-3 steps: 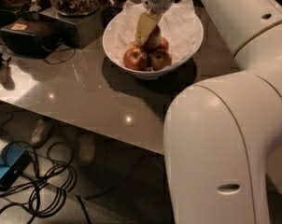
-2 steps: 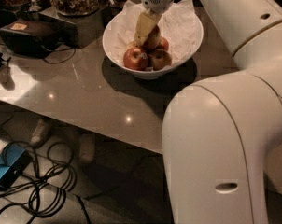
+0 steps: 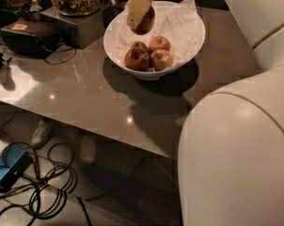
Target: Pick apple from white bowl
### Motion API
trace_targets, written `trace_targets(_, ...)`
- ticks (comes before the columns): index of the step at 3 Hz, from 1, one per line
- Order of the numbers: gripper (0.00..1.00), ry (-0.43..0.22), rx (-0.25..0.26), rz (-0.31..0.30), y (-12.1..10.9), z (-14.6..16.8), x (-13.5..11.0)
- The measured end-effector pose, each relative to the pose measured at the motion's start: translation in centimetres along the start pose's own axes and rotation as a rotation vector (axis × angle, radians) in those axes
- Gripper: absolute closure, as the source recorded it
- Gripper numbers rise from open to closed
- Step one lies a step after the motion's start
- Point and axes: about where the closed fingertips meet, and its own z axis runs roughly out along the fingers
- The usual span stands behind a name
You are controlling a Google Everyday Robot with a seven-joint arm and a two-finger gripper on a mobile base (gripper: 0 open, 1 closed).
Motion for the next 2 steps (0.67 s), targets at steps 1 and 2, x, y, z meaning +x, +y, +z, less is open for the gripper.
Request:
trace_targets(1, 1.00, -0.027, -0.001, -0.026, 0.9, -1.9, -0.8)
trace_targets(2, 1.00, -0.055, -0.001, -0.054, 1.6, -3.4, -1.7)
